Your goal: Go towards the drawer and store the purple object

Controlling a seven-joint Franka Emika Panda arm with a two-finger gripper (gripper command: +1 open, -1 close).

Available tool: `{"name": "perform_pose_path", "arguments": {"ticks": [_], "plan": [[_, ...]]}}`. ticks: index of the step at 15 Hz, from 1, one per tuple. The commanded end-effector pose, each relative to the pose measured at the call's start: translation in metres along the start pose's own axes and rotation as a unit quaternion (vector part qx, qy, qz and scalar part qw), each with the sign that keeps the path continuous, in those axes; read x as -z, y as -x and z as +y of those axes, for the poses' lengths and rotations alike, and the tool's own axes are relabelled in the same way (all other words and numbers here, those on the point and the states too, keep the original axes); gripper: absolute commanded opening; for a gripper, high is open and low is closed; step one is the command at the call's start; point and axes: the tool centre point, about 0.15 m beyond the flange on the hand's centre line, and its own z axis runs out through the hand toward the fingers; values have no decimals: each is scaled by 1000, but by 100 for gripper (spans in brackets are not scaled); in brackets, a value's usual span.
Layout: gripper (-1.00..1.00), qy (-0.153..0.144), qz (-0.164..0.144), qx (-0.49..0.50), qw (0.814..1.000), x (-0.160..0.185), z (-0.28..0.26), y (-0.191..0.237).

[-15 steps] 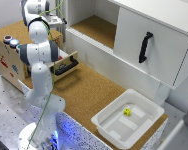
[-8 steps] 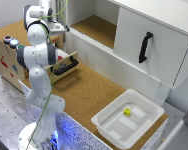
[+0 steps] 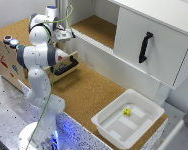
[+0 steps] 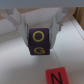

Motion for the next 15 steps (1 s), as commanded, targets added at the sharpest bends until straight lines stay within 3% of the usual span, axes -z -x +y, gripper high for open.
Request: {"name": "perform_pose_path", "arguments": {"ticks": [1, 3, 4, 9, 13, 15], "plan": [[-100, -2, -7, 28, 1000, -20, 26, -18], [-100, 2, -20, 36, 999, -24, 28, -23], [100, 8, -26, 36, 999, -24, 28, -23], [100, 17, -12, 30, 999, 9, 22, -4], [100, 24, 27, 23, 999, 55, -4, 11], [100, 19, 30, 21, 999, 69, -23, 21]]}}
